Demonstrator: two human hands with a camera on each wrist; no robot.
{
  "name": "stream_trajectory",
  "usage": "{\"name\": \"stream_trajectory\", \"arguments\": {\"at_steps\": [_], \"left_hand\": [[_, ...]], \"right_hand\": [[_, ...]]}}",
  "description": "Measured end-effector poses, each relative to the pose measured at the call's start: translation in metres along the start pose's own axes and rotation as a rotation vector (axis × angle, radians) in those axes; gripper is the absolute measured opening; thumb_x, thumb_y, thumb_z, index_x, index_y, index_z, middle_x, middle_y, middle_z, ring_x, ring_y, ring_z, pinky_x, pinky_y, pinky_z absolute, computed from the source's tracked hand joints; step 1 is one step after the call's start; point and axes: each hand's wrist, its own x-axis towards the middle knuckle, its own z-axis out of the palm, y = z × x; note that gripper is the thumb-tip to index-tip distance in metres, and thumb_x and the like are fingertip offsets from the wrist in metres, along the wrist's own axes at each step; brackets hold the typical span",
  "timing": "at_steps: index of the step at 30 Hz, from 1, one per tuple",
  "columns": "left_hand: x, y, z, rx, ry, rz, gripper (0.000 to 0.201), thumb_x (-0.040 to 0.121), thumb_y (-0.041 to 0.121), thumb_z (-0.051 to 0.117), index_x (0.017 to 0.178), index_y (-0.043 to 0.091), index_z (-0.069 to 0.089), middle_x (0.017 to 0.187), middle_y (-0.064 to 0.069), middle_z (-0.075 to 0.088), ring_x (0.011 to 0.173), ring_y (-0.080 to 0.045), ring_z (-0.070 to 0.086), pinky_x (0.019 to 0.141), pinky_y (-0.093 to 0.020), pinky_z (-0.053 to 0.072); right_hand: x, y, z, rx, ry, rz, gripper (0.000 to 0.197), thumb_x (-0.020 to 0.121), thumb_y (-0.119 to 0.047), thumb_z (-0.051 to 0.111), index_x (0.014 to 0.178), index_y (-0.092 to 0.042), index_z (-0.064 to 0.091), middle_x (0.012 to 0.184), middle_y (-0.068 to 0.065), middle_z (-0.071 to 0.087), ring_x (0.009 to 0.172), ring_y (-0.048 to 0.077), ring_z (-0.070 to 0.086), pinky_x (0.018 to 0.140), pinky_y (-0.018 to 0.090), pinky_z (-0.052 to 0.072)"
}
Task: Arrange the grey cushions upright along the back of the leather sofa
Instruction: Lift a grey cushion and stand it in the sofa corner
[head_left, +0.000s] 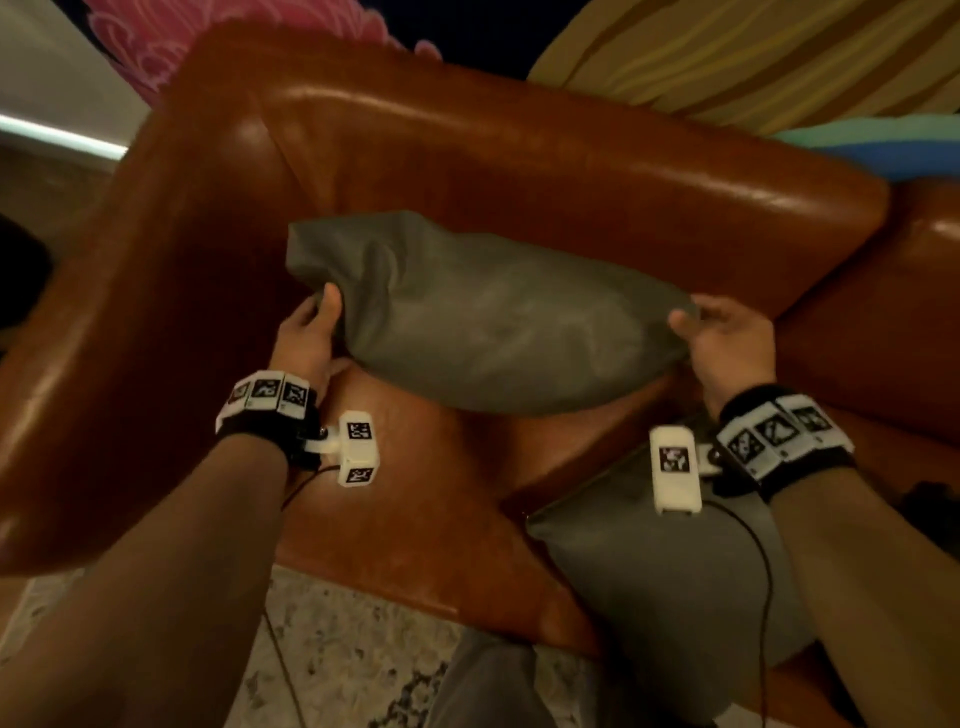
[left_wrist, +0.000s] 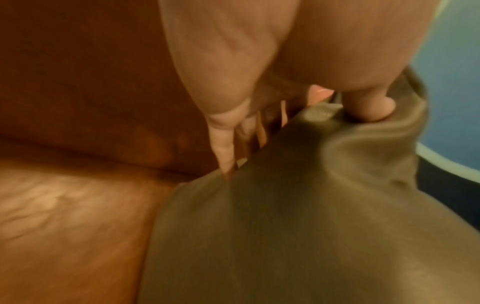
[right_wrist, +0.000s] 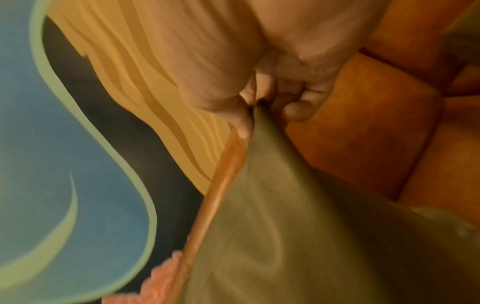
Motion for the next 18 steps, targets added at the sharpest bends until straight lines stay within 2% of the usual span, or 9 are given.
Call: {"name": "stream_trajectory", "arguments": {"at_steps": [2,4,5,7,9,11,13,16,18], "left_hand": [[0.008,0.011,0.013,-0.009,0.010,0.056,0.058,0.083,0.060,0.056,0.131,0.027,0.057,0.122,0.006,0.067,0.112,-0.020,0.064,0.091,-0.045,0.054],[0.017,0.009,0.020,-0.021,0.021,0.095,0.057,0.089,0.051,0.055,0.139,0.025,0.048,0.126,0.005,0.063,0.108,-0.018,0.061,0.094,-0.046,0.051],[0.019,0.006,0.023,0.002,0.027,0.090,0.058,0.090,0.048,0.055,0.143,0.027,0.043,0.133,0.005,0.058,0.113,-0.018,0.057,0.098,-0.048,0.048],[0.023,0.004,0.037,0.057,-0.021,0.036,0.055,0.093,0.045,0.052,0.145,0.033,0.037,0.135,0.008,0.051,0.121,-0.019,0.049,0.098,-0.046,0.043],[0.026,0.004,0.055,0.023,-0.099,-0.035,0.050,0.094,0.047,0.048,0.143,0.037,0.039,0.123,0.012,0.057,0.116,-0.019,0.054,0.084,-0.038,0.048],[0.026,0.007,0.068,-0.058,-0.095,-0.045,0.049,0.093,0.050,0.048,0.140,0.036,0.044,0.112,0.014,0.064,0.101,-0.011,0.064,0.072,-0.034,0.056],[0.028,0.006,0.071,-0.103,-0.056,-0.012,0.051,0.091,0.052,0.051,0.139,0.034,0.046,0.116,0.012,0.066,0.097,-0.007,0.066,0.082,-0.039,0.058],[0.029,-0.005,0.070,-0.103,-0.008,0.018,0.047,0.091,0.053,0.052,0.135,0.036,0.049,0.120,0.015,0.064,0.102,-0.003,0.064,0.088,-0.038,0.054],[0.028,-0.019,0.065,-0.158,0.047,0.044,0.048,0.092,0.055,0.048,0.136,0.036,0.048,0.133,0.010,0.060,0.114,-0.009,0.060,0.092,-0.039,0.052]], "right_hand": [[0.013,-0.009,-0.005,0.203,0.060,-0.034,0.025,0.087,-0.009,0.068,0.109,-0.020,0.064,0.102,0.004,0.071,0.093,0.018,0.068,0.086,0.037,0.056],[0.018,-0.004,-0.009,0.357,-0.052,0.009,0.041,0.084,-0.013,0.071,0.119,-0.024,0.055,0.114,-0.001,0.069,0.106,0.016,0.067,0.088,0.036,0.056],[0.021,0.003,-0.008,0.325,-0.122,0.040,0.056,0.078,-0.018,0.077,0.126,-0.026,0.049,0.120,-0.003,0.067,0.113,0.016,0.065,0.092,0.038,0.054],[0.023,0.013,0.000,0.193,-0.260,0.108,0.093,0.056,-0.039,0.089,0.135,-0.031,0.042,0.125,-0.010,0.064,0.116,0.012,0.061,0.095,0.038,0.050],[0.029,0.022,0.008,0.177,-0.314,0.148,0.118,0.030,-0.058,0.091,0.135,-0.033,0.043,0.124,-0.012,0.064,0.111,0.006,0.061,0.089,0.031,0.048],[0.036,0.024,0.013,0.267,-0.276,0.164,0.111,0.025,-0.061,0.090,0.126,-0.035,0.051,0.122,-0.010,0.067,0.109,0.008,0.064,0.092,0.036,0.051],[0.033,0.023,0.014,0.293,-0.254,0.158,0.102,0.029,-0.061,0.090,0.121,-0.037,0.054,0.125,-0.005,0.067,0.113,0.013,0.065,0.099,0.042,0.052],[0.030,0.035,0.009,0.201,-0.226,0.133,0.112,0.035,-0.066,0.087,0.133,-0.032,0.047,0.135,-0.002,0.062,0.123,0.017,0.060,0.108,0.045,0.047],[0.028,0.040,0.002,0.151,-0.231,0.123,0.101,0.044,-0.066,0.085,0.132,-0.036,0.046,0.137,-0.003,0.059,0.126,0.016,0.057,0.109,0.045,0.045]]}}
